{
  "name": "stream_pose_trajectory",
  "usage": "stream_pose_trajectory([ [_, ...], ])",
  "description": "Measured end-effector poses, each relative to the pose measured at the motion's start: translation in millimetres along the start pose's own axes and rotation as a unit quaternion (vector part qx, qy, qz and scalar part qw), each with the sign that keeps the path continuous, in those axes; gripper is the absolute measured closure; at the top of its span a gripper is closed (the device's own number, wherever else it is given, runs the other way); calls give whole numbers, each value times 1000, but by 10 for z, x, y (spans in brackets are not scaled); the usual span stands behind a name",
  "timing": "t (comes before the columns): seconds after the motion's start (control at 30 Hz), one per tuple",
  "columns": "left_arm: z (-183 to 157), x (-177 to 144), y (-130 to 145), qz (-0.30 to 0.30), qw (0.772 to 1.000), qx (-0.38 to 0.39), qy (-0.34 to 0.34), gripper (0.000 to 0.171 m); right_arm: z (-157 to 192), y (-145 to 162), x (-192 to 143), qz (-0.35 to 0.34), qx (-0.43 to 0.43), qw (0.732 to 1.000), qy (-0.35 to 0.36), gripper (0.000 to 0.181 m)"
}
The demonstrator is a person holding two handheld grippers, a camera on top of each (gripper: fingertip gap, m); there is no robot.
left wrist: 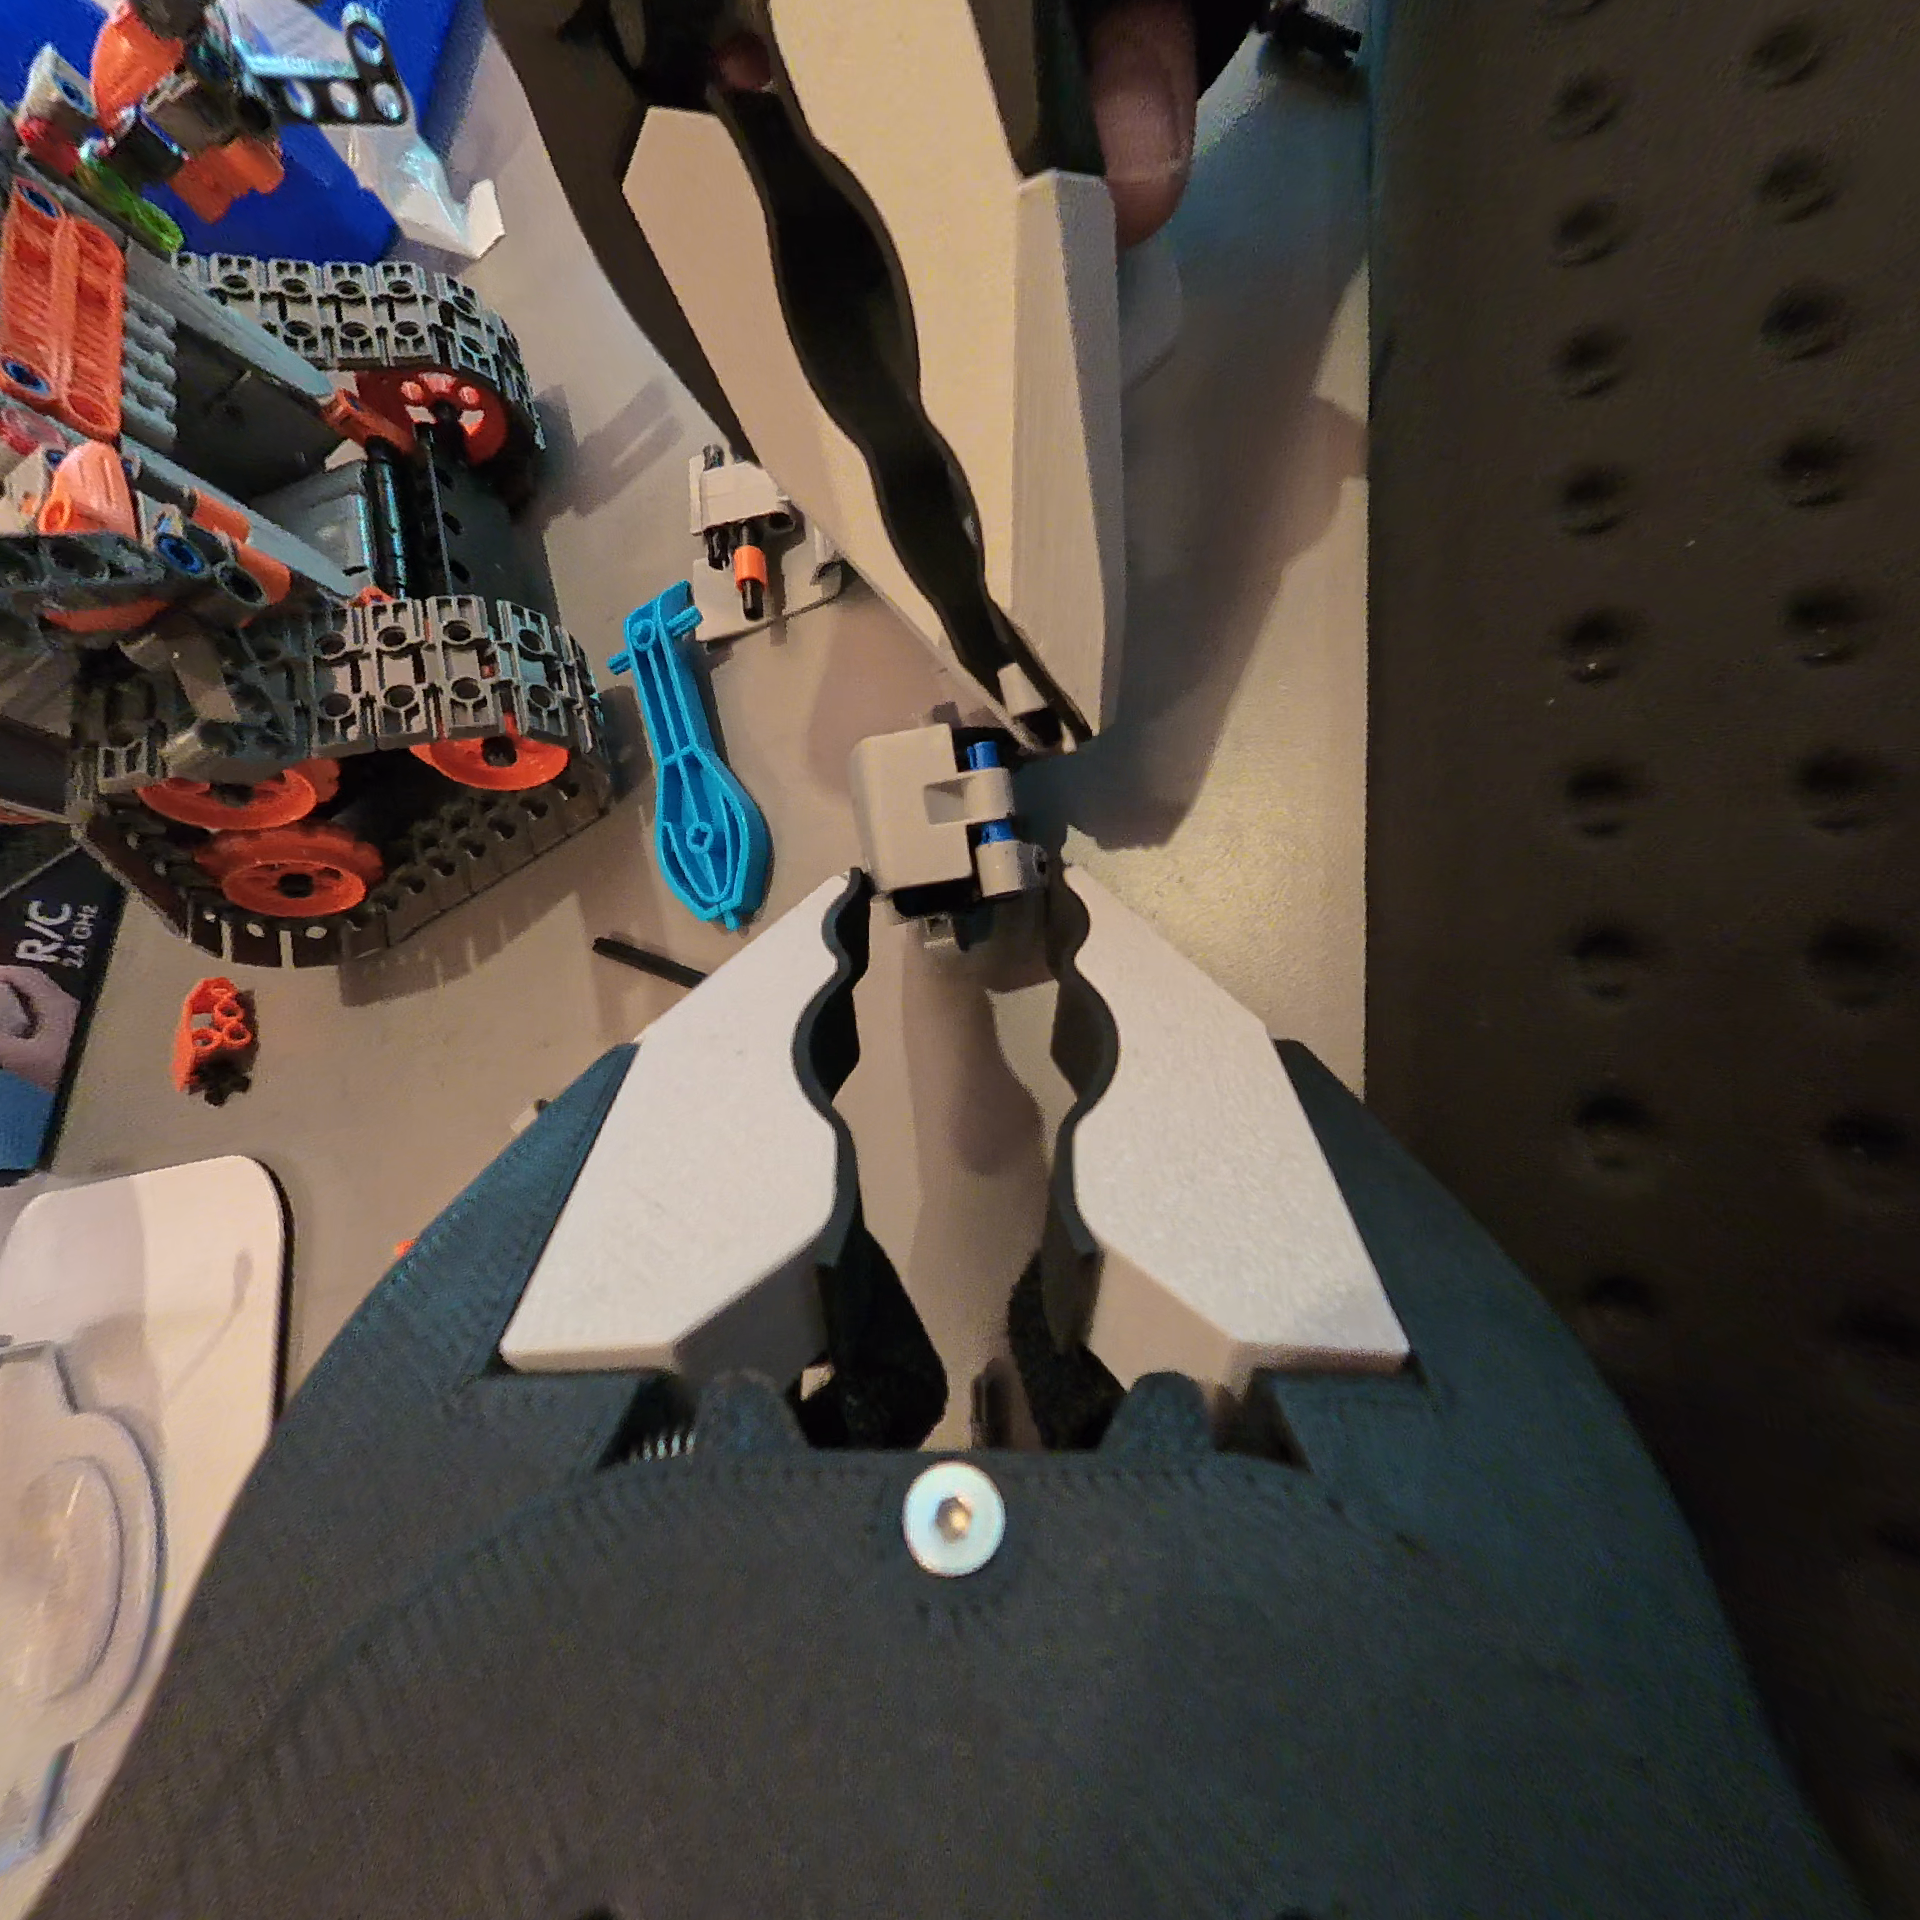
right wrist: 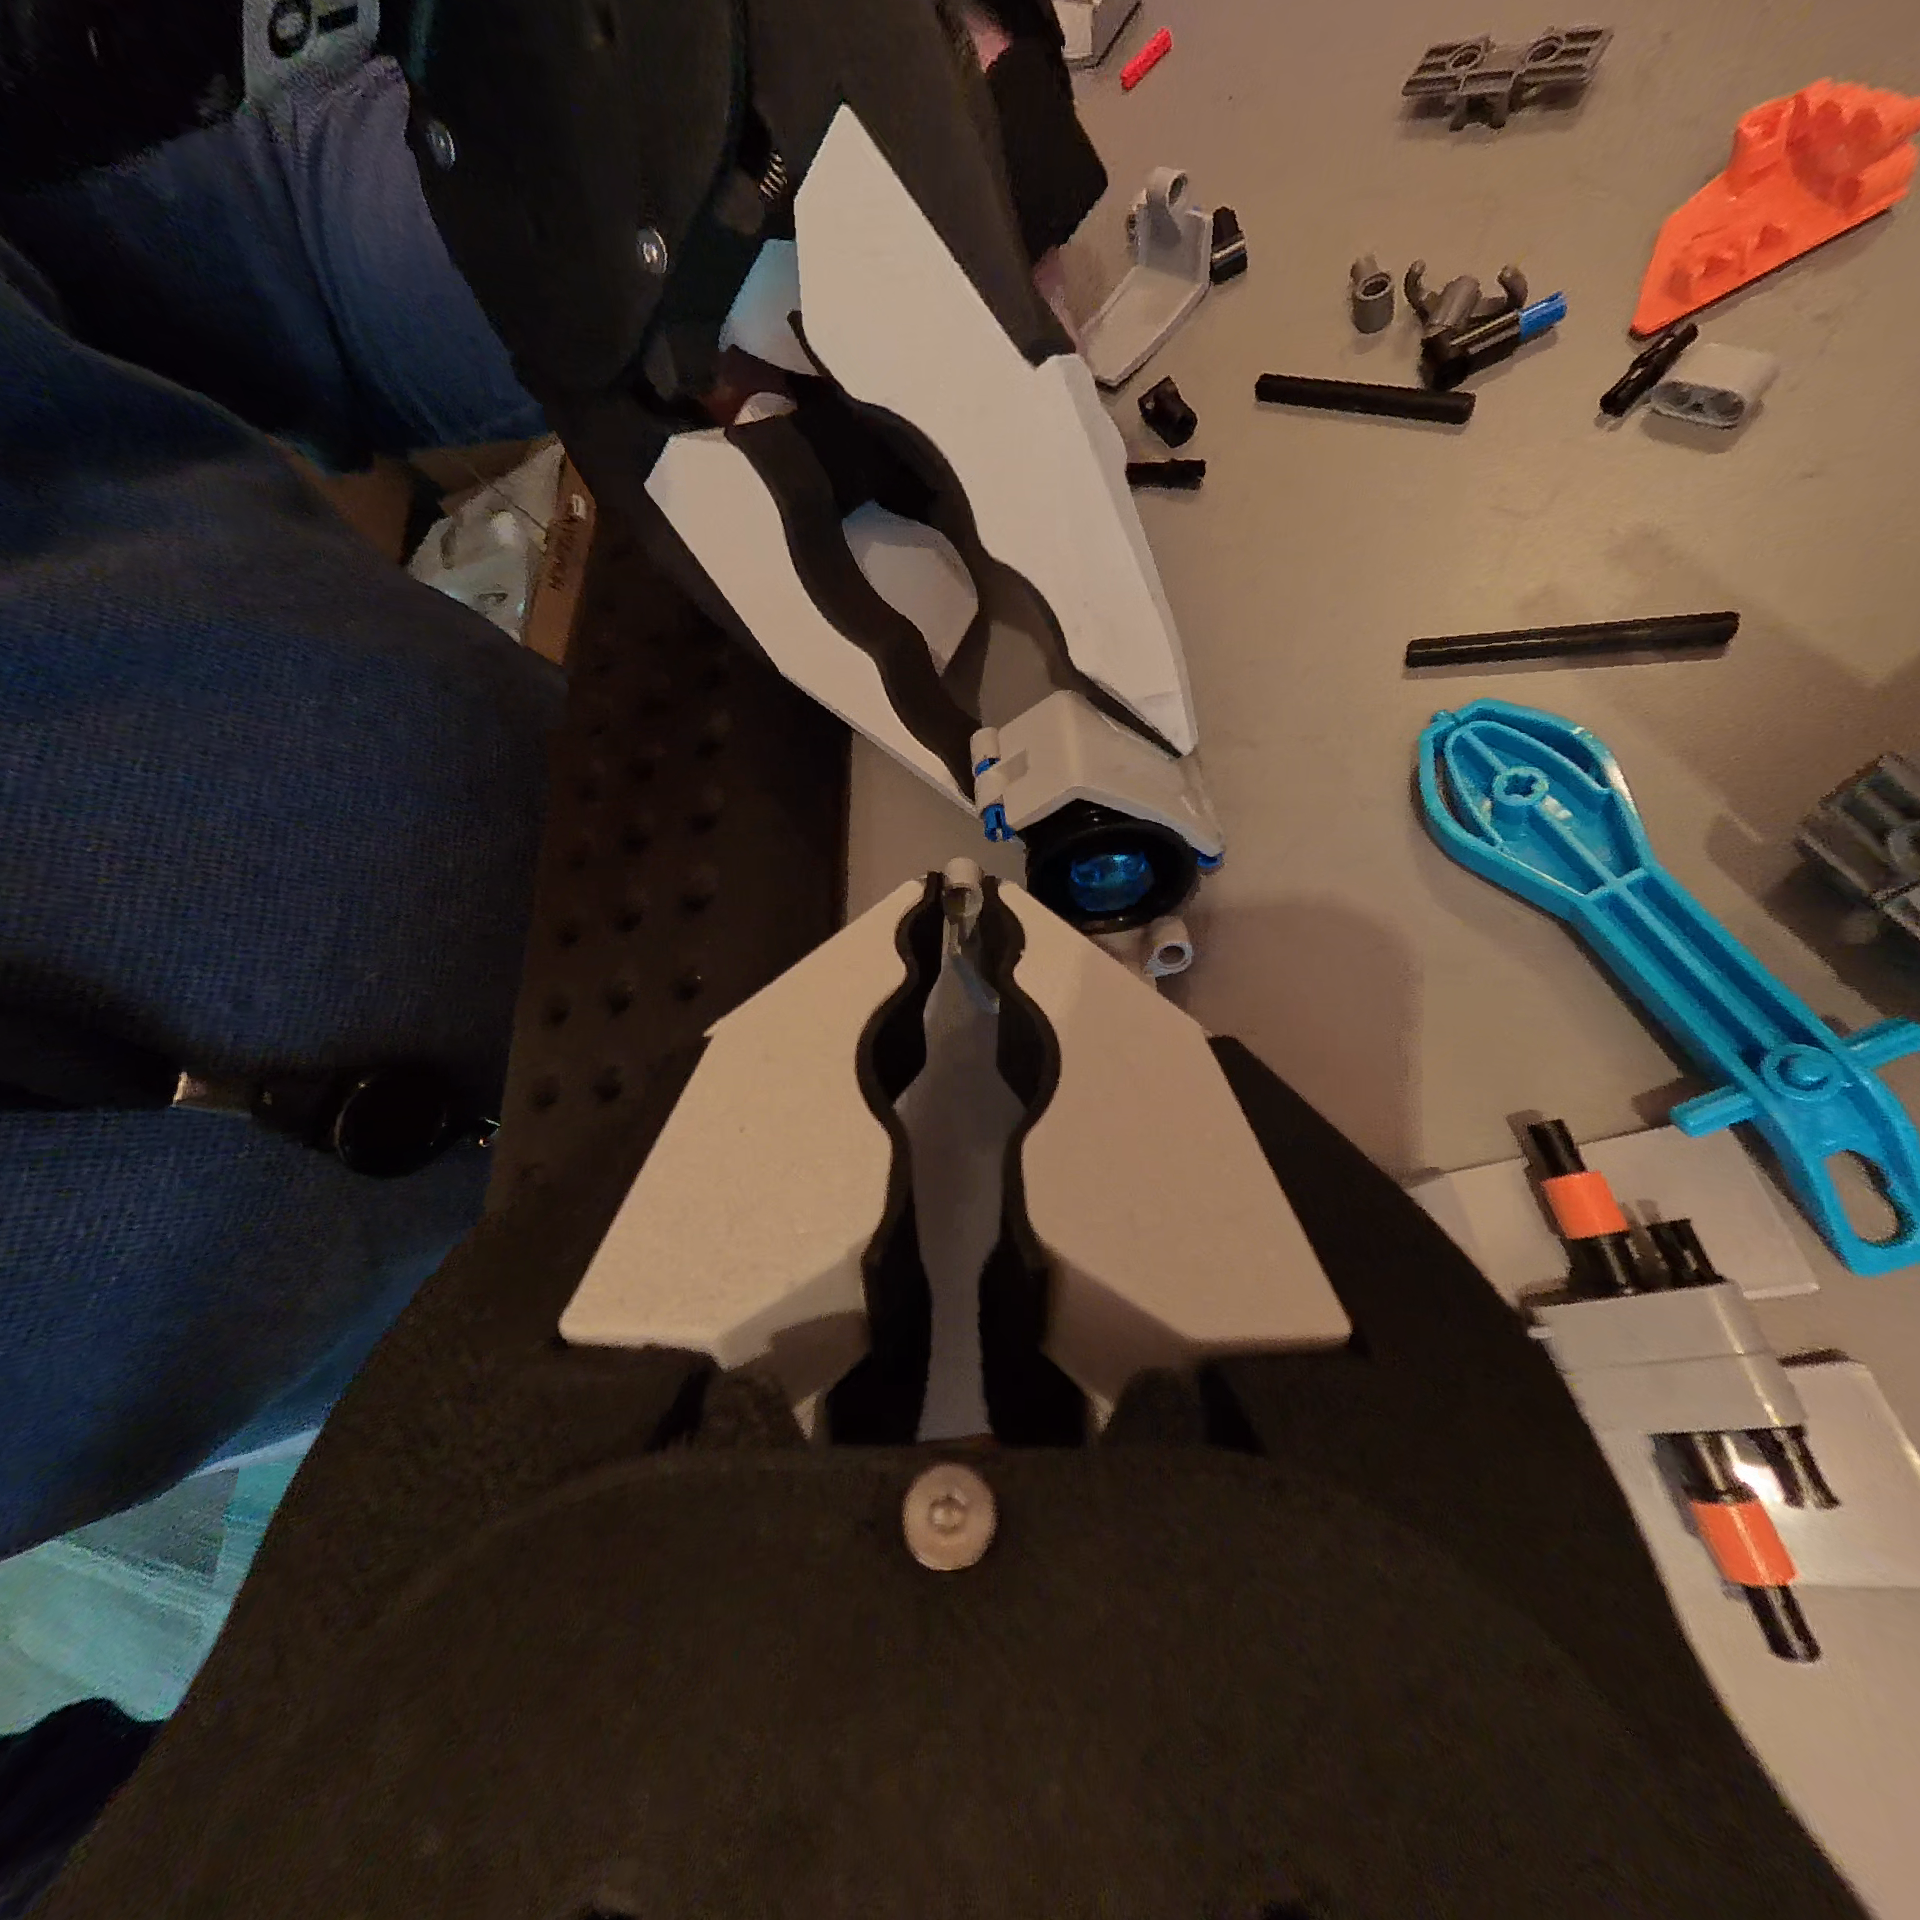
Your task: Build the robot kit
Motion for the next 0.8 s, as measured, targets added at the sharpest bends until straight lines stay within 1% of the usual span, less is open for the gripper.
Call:
stream_pose_trajectory([
  [0.07,-13,2,-17,1,1000,13,-12,141,-2,5,8,3,2,1000,2,177],
  [0.2,-14,-2,-37,3,998,41,-46,141,-26,-13,-33,-22,18,1000,-2,177],
  [0.37,-25,-7,-43,3,996,59,-62,141,-44,-14,-32,-34,24,999,-10,177],
  [0.53,-51,19,-22,10,997,60,-54,141,-59,8,-12,-28,30,999,-7,177],
  [0.6,-54,28,-14,12,997,62,-53,141,-29,7,10,-18,17,1000,-7,169],
  [0.7,-54,27,-12,9,997,55,-47,140,15,27,6,-2,-3,1000,3,166],
  [0.8,-55,32,-15,8,997,56,-48,140,56,61,-68,11,-18,1000,21,162],
])
Point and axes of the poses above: each gripper's, where its closed fingertips meet, x out along the fingers, y out of its underside, z = x × y across the jaws, the point moved 8 cm from there along -x, back along the fingers, and after that the axes turned 13 degrees about -y, right-handed, at the moved point
